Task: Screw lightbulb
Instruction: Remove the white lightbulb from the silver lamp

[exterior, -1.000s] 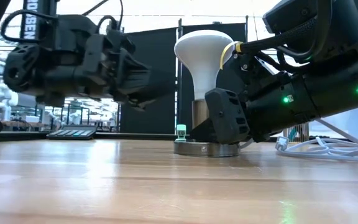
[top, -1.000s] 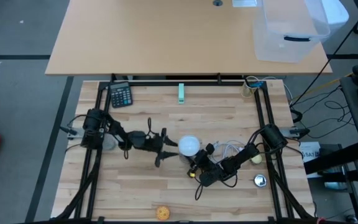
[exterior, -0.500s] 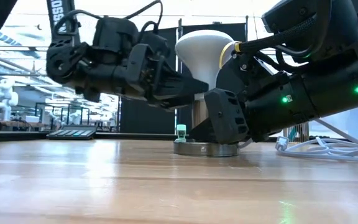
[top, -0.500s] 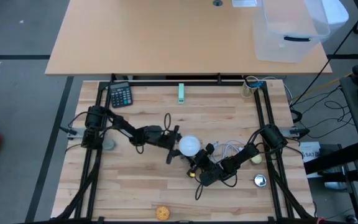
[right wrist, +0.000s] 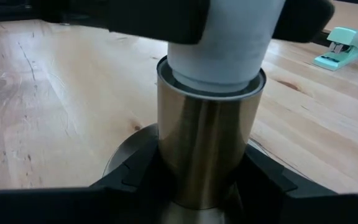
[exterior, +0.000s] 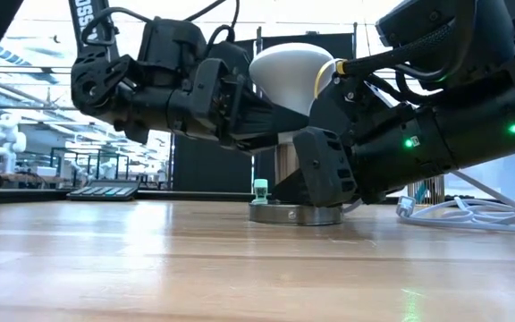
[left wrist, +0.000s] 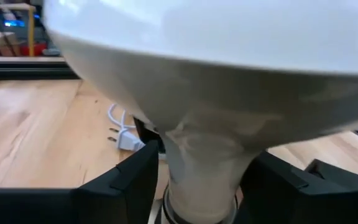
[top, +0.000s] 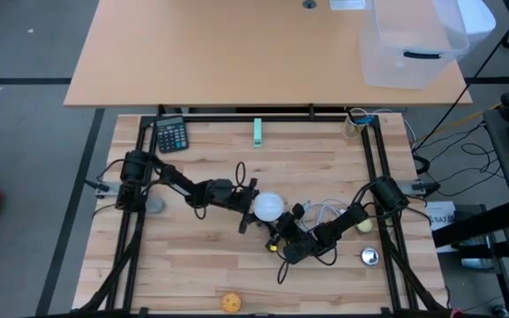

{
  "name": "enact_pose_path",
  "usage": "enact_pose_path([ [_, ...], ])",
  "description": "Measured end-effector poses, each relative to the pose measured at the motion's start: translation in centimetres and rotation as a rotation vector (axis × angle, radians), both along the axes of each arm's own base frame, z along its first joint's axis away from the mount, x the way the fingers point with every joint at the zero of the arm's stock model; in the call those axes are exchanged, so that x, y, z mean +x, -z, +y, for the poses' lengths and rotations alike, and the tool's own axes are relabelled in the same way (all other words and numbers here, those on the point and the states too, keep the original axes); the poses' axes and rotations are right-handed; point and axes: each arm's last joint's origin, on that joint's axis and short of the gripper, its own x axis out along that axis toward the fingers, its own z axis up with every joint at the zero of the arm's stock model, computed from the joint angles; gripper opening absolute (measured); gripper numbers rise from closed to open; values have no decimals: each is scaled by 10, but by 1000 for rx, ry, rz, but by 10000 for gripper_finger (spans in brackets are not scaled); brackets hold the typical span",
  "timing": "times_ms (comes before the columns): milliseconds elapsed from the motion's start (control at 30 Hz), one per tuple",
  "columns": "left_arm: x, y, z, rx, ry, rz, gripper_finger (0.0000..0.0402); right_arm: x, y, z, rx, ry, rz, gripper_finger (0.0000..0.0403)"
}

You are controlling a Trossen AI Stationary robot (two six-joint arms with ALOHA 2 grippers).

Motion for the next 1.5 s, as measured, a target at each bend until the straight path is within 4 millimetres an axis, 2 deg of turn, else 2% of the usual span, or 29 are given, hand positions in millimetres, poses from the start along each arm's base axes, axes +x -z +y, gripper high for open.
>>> enact_pose_path([
  [300, 0, 0, -7, 14, -54, -3, 147, 0, 0, 0, 4, 1, -4, 154],
  [600, -1, 0, -19, 22, -125, -4, 151, 0, 0, 0, 1, 2, -2, 154],
  [833, -2, 0, -31, 19, -249, -5, 152, 1, 0, -1, 3, 4, -3, 154],
  [1500, -4, -3, -52, -112, -476, -5, 153, 3, -1, -5, 11, 19, -12, 154],
])
